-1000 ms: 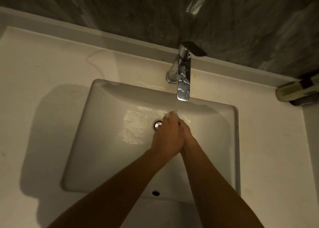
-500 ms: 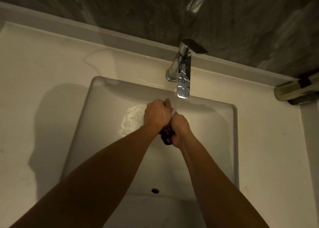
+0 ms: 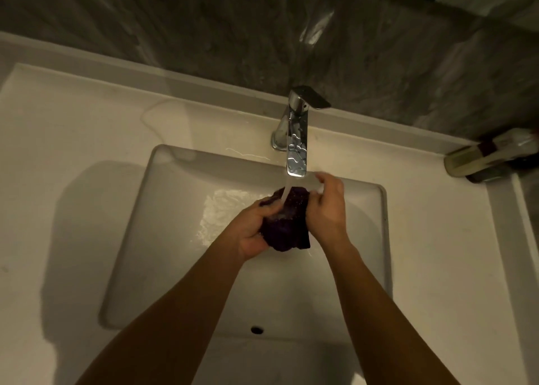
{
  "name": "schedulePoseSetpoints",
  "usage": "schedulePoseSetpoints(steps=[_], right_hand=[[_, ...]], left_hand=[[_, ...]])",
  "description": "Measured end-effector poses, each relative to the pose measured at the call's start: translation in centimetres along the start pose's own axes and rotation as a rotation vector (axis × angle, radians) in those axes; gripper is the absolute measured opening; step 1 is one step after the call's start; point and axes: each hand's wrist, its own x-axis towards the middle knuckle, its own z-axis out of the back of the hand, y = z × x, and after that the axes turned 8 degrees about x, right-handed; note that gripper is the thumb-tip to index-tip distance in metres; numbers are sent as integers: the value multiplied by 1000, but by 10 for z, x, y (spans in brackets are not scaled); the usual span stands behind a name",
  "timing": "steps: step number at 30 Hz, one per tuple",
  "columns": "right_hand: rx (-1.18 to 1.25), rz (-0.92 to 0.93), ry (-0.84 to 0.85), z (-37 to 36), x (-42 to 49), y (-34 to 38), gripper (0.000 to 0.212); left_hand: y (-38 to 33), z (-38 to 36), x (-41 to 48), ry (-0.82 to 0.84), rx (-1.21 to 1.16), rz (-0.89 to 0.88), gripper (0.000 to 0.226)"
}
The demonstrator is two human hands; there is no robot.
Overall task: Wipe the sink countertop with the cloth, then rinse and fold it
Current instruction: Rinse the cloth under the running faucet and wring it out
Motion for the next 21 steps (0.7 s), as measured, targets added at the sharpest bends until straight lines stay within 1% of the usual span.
schedulePoseSetpoints(steps=[1, 4, 6, 7, 9, 11, 13, 15, 16, 17, 18, 19, 20, 21], right_hand=[[-5, 66, -28, 6, 3, 9, 52], [-30, 346, -65, 20, 14, 42, 77], [-103, 488, -43, 26, 22, 62, 83], [-137, 526, -14, 28, 26, 69, 84], [-153, 532, 32, 30, 29, 74, 86], [-158, 511, 31, 33, 27, 70, 84], [-174, 518, 48, 36, 23, 62, 82], [-110, 508, 79, 36, 15, 53, 78], [-35, 472, 79, 34, 9, 47, 73], [58, 394, 60, 31, 0, 38, 66], [154, 266, 30, 24, -10, 27, 57], [268, 92, 12, 17, -22, 15, 49], [410, -103, 30, 10, -34, 3, 44], [571, -290, 89, 2, -45, -7, 45]], left_hand=[[0, 1, -1, -5, -4, -21, 39], [-3, 2, -4, -8, -38, -77, 43], [-8, 0, -8, -4, -36, -101, 41], [-9, -1, -10, 1, -24, -103, 39], [-12, -2, -15, 40, -35, -105, 39], [-14, -2, -16, 6, -71, -82, 43], [-15, -3, -19, -33, -93, -14, 45], [-17, -5, -24, -43, -123, 56, 50], [-17, -5, -26, -39, -149, 69, 52], [-15, -6, -27, -58, -158, 63, 50], [-14, -7, -28, -79, -160, 56, 47], [-12, -7, -28, -104, -157, 43, 44], [-10, -10, -31, -121, -151, 42, 43], [-7, -13, -33, -146, -144, 45, 43]])
